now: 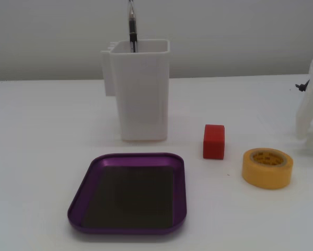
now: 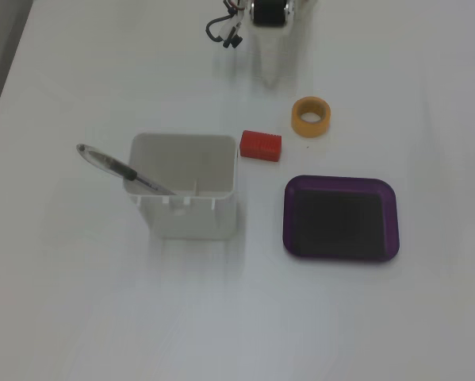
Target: Grab up the yellow tape and put it in the box.
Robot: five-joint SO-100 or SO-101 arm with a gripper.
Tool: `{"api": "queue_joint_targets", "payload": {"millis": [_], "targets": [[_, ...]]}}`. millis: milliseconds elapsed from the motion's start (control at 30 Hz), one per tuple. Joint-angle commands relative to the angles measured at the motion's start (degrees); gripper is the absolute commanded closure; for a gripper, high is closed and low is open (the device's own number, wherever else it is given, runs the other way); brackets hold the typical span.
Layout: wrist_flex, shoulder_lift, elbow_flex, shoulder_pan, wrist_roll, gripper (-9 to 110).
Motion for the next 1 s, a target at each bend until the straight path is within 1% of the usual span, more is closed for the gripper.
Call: {"api": "queue_joint_targets", "payload": {"millis": [0, 433, 600, 733, 867, 967], "targets": [[-0.70, 4.92, -0.18, -0.35, 0.18, 102], [-0.53, 4.22, -0.62, -0.35, 0.18, 102], [-0.79, 4.04, -6.86, 0.00, 0.79, 102], [-3.52, 3.16, -13.10, 1.49, 0.79, 101], [-7.56, -5.63, -16.70, 2.37, 0.88, 101], [-9.49, -18.72, -23.99, 2.20, 0.88, 101]]}}
